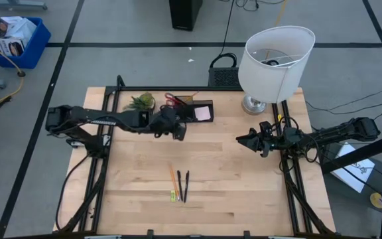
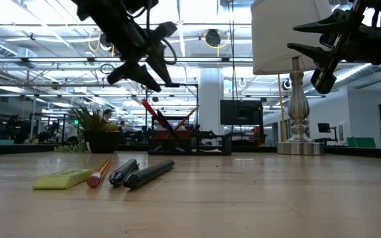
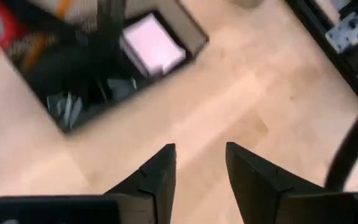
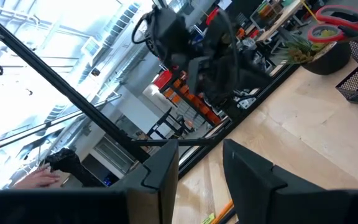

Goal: Pick and place office supplies into organizer
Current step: Put the yellow eraser into the black desk organizer

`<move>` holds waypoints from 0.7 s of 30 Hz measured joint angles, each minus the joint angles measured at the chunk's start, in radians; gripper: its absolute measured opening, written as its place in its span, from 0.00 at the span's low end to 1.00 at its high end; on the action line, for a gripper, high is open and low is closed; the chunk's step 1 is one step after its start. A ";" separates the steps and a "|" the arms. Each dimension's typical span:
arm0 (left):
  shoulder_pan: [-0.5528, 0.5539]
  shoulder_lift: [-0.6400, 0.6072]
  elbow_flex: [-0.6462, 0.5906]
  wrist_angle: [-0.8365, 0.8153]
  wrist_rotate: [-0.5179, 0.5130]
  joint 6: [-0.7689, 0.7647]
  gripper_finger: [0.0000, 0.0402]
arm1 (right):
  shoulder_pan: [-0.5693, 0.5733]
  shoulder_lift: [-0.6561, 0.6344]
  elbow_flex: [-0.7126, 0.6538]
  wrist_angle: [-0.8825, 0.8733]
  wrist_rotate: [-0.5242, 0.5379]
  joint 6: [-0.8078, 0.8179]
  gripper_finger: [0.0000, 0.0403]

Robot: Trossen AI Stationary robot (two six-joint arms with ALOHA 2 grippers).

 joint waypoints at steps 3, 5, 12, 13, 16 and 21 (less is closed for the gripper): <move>-0.050 -0.004 0.001 -0.082 0.009 -0.107 0.33 | 0.000 0.000 0.000 0.000 0.000 0.000 0.29; -0.076 -0.001 -0.002 -0.161 0.052 -0.177 0.33 | 0.000 0.000 0.000 0.000 0.000 0.000 0.29; -0.160 0.037 -0.004 -0.329 0.132 -0.355 0.40 | 0.000 0.000 0.000 0.000 0.000 0.000 0.29; -0.168 0.038 -0.003 -0.320 0.145 -0.374 0.42 | 0.000 0.000 0.000 0.000 0.000 0.000 0.29; -0.195 0.042 -0.002 -0.288 0.187 -0.439 0.46 | 0.000 0.000 0.000 0.003 0.000 0.000 0.29; -0.257 0.042 -0.002 -0.211 0.209 -0.378 0.52 | 0.000 0.000 0.000 0.002 0.000 0.000 0.29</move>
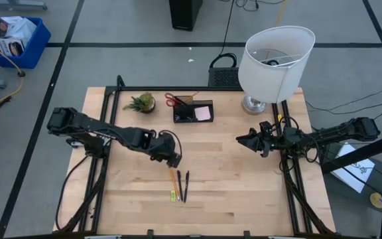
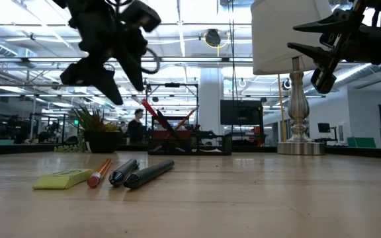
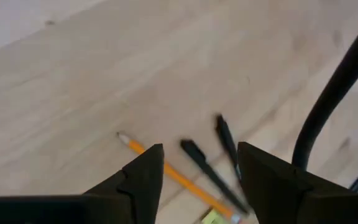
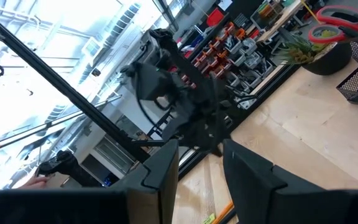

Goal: Pick and place office supplies into organizer
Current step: Put the yellow eraser into the black desk organizer

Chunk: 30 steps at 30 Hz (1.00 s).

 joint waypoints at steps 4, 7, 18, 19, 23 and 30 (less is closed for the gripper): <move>-0.063 0.000 0.000 0.001 0.008 0.186 0.53 | 0.000 0.000 0.000 0.000 0.000 0.000 0.29; -0.097 0.000 0.000 0.004 0.074 0.308 0.52 | 0.000 0.000 0.000 0.000 0.000 0.000 0.29; -0.138 0.128 0.001 0.087 0.414 -0.256 0.44 | 0.000 0.000 0.000 0.000 0.000 0.000 0.29; -0.149 0.145 0.006 0.117 0.413 -0.318 0.44 | 0.000 0.000 0.000 0.000 0.000 0.000 0.29; -0.197 0.196 0.077 0.198 0.336 -0.468 0.40 | 0.000 0.000 0.000 0.000 0.000 0.000 0.29; -0.225 0.253 0.174 0.113 0.236 -0.553 0.35 | 0.000 0.000 0.000 -0.003 0.000 0.000 0.29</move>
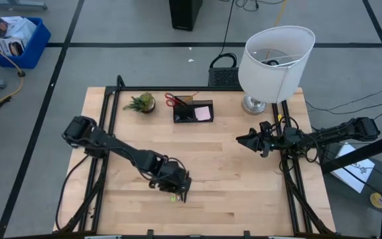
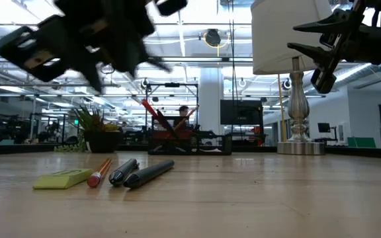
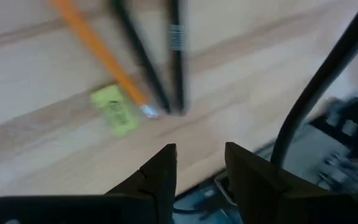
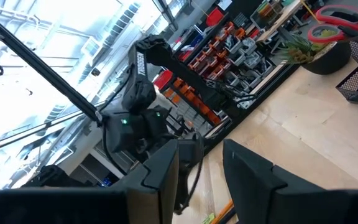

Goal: Pick and place office supplies into organizer
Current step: Put the yellow eraser into the black desk organizer

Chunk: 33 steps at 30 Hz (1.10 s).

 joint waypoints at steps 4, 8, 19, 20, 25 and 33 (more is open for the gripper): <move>-0.011 0.041 0.010 -0.055 0.034 -0.046 0.36 | 0.000 0.000 0.000 0.000 0.000 0.000 0.29; -0.021 0.074 0.070 -0.107 0.057 -0.061 0.36 | 0.000 0.000 0.000 0.002 0.000 0.000 0.29; -0.027 0.205 0.260 -0.391 0.022 -0.010 0.26 | 0.000 0.000 0.000 0.002 0.000 0.000 0.29; -0.027 0.211 0.261 -0.390 0.028 -0.010 0.25 | 0.000 0.000 0.000 0.002 0.000 0.000 0.29; -0.027 0.245 0.263 -0.375 0.078 -0.020 0.26 | 0.000 0.000 0.000 0.001 0.000 0.000 0.29; -0.027 0.246 0.277 -0.373 0.029 -0.071 0.32 | 0.000 0.000 0.000 0.002 0.000 0.000 0.29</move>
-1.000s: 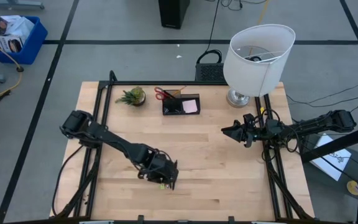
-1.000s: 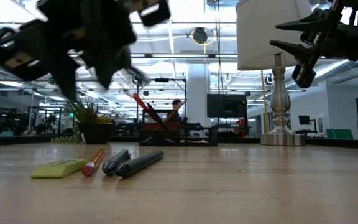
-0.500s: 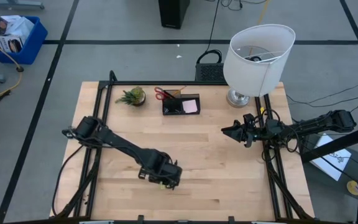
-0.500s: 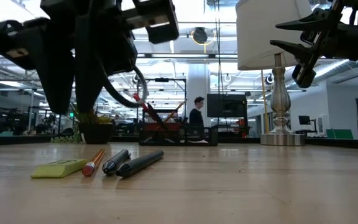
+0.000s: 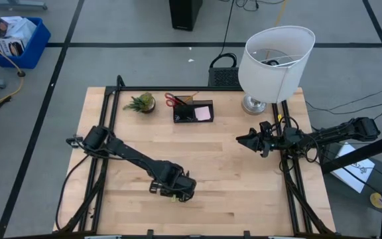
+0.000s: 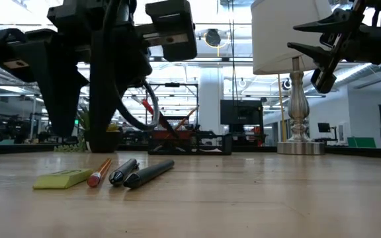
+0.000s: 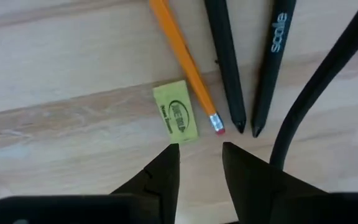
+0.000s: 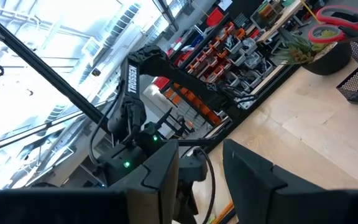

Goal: Pick and place office supplies into organizer
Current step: Put the yellow eraser into the black desk organizer

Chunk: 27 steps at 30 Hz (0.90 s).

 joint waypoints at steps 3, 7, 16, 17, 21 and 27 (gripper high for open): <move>0.000 0.016 0.000 0.002 0.008 -0.022 0.34 | 0.000 0.000 0.000 0.001 0.000 0.000 0.29; 0.000 0.053 0.000 0.001 0.050 -0.037 0.37 | 0.000 0.000 0.000 -0.001 0.000 0.000 0.29; 0.000 0.056 0.002 0.000 0.043 -0.033 0.43 | 0.000 0.000 0.000 0.000 0.000 0.000 0.29; 0.000 0.056 0.002 -0.003 0.038 -0.032 0.43 | 0.000 0.000 0.000 0.000 0.000 0.000 0.29; 0.000 0.056 0.001 -0.004 0.020 -0.029 0.44 | 0.000 0.000 0.000 0.000 0.000 0.000 0.29; -0.001 0.056 -0.001 -0.007 0.022 -0.021 0.44 | 0.000 0.000 0.000 0.000 0.000 0.000 0.29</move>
